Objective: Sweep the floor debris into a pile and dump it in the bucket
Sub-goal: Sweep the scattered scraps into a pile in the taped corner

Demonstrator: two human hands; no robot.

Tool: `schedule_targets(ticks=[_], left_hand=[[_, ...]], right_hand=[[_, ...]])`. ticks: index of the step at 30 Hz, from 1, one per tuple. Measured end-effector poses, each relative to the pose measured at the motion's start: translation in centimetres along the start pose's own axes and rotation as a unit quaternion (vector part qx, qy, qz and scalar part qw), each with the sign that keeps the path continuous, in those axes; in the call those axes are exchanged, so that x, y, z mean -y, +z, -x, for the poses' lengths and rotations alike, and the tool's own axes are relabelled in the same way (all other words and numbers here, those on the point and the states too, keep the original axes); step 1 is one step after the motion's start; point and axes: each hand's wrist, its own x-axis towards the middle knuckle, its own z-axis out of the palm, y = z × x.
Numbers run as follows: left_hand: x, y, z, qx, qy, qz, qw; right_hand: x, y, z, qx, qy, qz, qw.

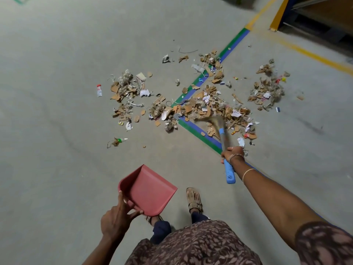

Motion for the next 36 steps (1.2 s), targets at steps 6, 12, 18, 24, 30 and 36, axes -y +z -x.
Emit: schedule_targets(ticks=[6,12,18,24,30,36], left_hand=[[-0.3,0.5,-0.7,0.001,0.006,0.015,1.0],[-1.4,1.3,-1.0,0.004,0.019,0.005,1.0],[-2.3,0.8,-1.2,-0.007,0.041,-0.011,0.999],[-2.6,0.6,-1.1,-0.002,0.046,0.0,0.999],[-3.5,0.3,-1.0,-0.011,0.036,0.003,0.999],[-1.9,-0.8,-1.2,-0.021,0.014,0.018,1.0]], right_hand=[[-1.5,-4.3,1.1,0.002,-0.024,-0.075,0.997],[-6.2,-6.8,1.1,0.074,0.033,0.035,0.996],[-6.2,-6.7,1.2,0.041,0.024,0.115,0.992],[-7.3,-4.5,0.0,-0.056,-0.075,0.206,0.974],[-8.1,-1.5,6.2,-0.102,-0.179,0.202,0.958],[-4.1,1.9,7.8,-0.031,-0.096,0.123,0.987]])
